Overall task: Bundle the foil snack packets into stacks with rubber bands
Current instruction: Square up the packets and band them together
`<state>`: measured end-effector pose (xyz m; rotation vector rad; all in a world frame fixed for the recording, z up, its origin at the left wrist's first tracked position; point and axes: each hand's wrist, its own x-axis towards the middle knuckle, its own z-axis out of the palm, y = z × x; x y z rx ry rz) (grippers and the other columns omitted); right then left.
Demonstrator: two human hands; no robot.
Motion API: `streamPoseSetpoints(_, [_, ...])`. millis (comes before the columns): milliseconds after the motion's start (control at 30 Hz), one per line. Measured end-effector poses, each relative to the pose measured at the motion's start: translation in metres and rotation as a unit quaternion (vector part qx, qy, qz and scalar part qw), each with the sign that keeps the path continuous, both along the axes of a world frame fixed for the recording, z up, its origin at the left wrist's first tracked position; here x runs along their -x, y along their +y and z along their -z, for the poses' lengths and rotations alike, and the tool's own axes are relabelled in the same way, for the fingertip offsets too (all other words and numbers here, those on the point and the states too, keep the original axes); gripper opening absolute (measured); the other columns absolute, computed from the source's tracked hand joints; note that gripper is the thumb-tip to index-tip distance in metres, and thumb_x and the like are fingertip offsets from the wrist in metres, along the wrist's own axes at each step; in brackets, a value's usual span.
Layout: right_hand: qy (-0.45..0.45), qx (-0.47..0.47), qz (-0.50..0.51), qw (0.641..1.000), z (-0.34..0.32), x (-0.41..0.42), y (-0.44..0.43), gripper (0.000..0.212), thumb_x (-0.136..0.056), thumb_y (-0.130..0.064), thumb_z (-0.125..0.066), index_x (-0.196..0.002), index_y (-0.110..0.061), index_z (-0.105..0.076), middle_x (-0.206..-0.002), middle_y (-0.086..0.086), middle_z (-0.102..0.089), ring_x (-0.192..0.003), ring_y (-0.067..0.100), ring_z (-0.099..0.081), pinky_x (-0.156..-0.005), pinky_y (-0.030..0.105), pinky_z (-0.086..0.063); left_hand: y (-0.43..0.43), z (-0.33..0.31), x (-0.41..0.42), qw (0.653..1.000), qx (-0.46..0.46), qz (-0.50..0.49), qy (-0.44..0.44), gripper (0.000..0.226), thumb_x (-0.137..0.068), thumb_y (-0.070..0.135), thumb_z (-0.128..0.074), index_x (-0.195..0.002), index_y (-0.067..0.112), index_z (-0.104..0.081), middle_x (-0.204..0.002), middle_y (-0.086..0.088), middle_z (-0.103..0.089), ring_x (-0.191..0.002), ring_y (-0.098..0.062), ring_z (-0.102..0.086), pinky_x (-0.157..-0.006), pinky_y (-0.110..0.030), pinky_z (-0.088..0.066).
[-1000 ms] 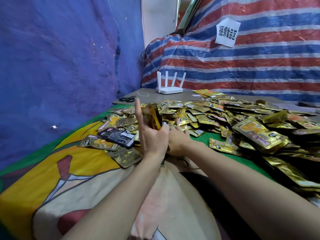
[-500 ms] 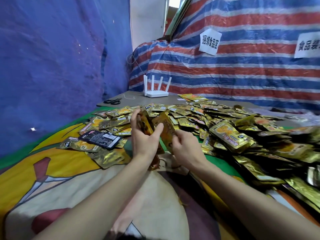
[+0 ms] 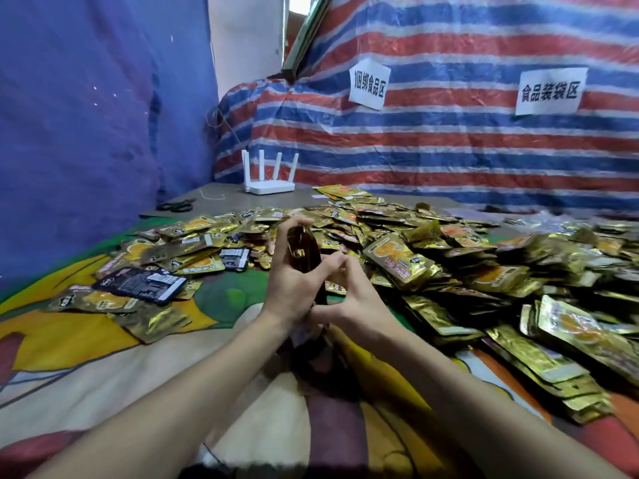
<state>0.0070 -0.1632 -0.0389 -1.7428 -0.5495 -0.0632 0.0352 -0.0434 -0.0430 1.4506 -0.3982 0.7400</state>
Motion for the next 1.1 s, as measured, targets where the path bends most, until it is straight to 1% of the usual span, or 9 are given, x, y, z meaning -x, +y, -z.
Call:
streamPoseSetpoints(100, [-0.013, 0.08, 0.041, 0.996, 0.002, -0.005, -0.008, 0.065, -0.066, 0.0, -0.086, -0.119, -0.004, -0.049, -0.121, 0.01, -0.061, -0.112, 0.014, -0.062, -0.096, 0.039, -0.054, -0.003, 0.009, 0.001, 0.995, 0.035, 0.087, 0.039, 0.047, -0.058, 0.031, -0.083, -0.096, 0.046, -0.06, -0.089, 0.006, -0.063, -0.089, -0.015, -0.063, -0.077, -0.037, -0.055])
streamPoseSetpoints(267, [-0.001, 0.089, 0.03, 0.996, 0.007, -0.009, -0.008, 0.06, -0.067, 0.002, -0.086, -0.115, -0.004, -0.05, -0.101, 0.003, -0.061, -0.081, -0.004, -0.063, -0.066, 0.02, -0.053, -0.001, 0.012, 0.006, 0.989, 0.065, 0.124, 0.052, 0.072, -0.058, 0.008, -0.084, -0.115, 0.044, -0.059, -0.097, -0.009, -0.061, -0.096, -0.021, -0.062, -0.082, -0.04, -0.057])
streamPoseSetpoints(433, [0.01, 0.047, 0.019, 0.999, 0.009, -0.009, -0.002, 0.066, -0.068, 0.011, -0.081, -0.123, 0.012, -0.044, -0.118, 0.033, -0.061, -0.1, 0.03, -0.067, -0.088, 0.051, -0.056, -0.002, 0.013, 0.011, 0.976, 0.055, 0.187, 0.098, 0.069, -0.063, 0.025, -0.079, -0.122, 0.051, -0.054, -0.096, -0.007, -0.054, -0.084, -0.014, -0.06, -0.08, -0.029, -0.054])
streamPoseSetpoints(533, [0.0, 0.032, 0.028, 0.999, 0.01, -0.011, -0.002, 0.067, -0.063, 0.003, -0.075, -0.124, 0.011, -0.048, -0.117, 0.03, -0.063, -0.105, 0.031, -0.068, -0.087, 0.048, -0.058, -0.002, 0.01, 0.01, 0.987, 0.026, 0.151, 0.054, 0.059, -0.057, 0.029, -0.084, -0.11, 0.039, -0.06, -0.092, -0.009, -0.06, -0.083, -0.015, -0.062, -0.074, -0.024, -0.055])
streamPoseSetpoints(667, [-0.026, 0.037, 0.039, 0.998, 0.018, -0.01, -0.004, 0.065, -0.068, -0.004, -0.078, -0.122, 0.0, -0.042, -0.103, 0.005, -0.058, -0.084, -0.01, -0.062, -0.072, 0.017, -0.052, -0.01, 0.013, 0.009, 0.99, -0.026, 0.133, 0.026, 0.081, -0.056, 0.021, -0.084, -0.125, 0.048, -0.053, -0.112, -0.003, -0.061, -0.091, -0.01, -0.062, -0.084, -0.02, -0.051])
streamPoseSetpoints(733, [-0.02, 0.04, 0.028, 0.999, 0.02, -0.008, -0.006, 0.071, -0.072, -0.001, -0.081, -0.129, -0.001, -0.038, -0.113, 0.011, -0.061, -0.098, 0.001, -0.063, -0.086, 0.027, -0.055, -0.011, 0.015, 0.008, 0.991, -0.05, 0.124, 0.015, 0.082, -0.059, 0.018, -0.084, -0.127, 0.05, -0.052, -0.105, 0.012, -0.061, -0.086, -0.008, -0.06, -0.086, -0.018, -0.048])
streamPoseSetpoints(800, [-0.007, 0.053, 0.001, 0.999, 0.016, -0.007, -0.014, 0.068, -0.068, 0.004, -0.082, -0.122, -0.006, -0.044, -0.107, 0.006, -0.063, -0.095, 0.001, -0.064, -0.079, 0.025, -0.056, -0.012, 0.014, 0.008, 0.99, -0.07, 0.119, 0.008, 0.069, -0.064, 0.022, -0.08, -0.121, 0.052, -0.055, -0.096, 0.019, -0.059, -0.082, -0.01, -0.058, -0.085, -0.022, -0.048])
streamPoseSetpoints(933, [-0.013, 0.13, 0.003, 0.991, 0.004, 0.006, -0.043, 0.053, -0.066, -0.002, -0.09, -0.1, -0.024, -0.054, -0.095, -0.022, -0.066, -0.084, -0.015, -0.061, -0.071, 0.008, -0.048, -0.018, 0.013, 0.012, 0.982, -0.126, 0.141, -0.008, 0.066, -0.075, 0.0, -0.06, -0.127, 0.04, -0.052, -0.083, 0.012, -0.048, -0.071, -0.013, -0.047, -0.071, -0.028, -0.044])
streamPoseSetpoints(1100, [-0.048, 0.209, 0.111, 0.97, -0.015, 0.038, -0.098, 0.052, -0.078, -0.031, -0.086, -0.121, -0.023, -0.059, -0.122, -0.004, -0.058, -0.108, 0.008, -0.058, -0.088, 0.024, -0.051, -0.021, 0.007, 0.019, 0.976, -0.167, 0.141, -0.021, 0.067, -0.071, -0.005, -0.055, -0.129, 0.029, -0.049, -0.084, -0.015, -0.043, -0.072, -0.039, -0.045, -0.063, -0.04, -0.041])
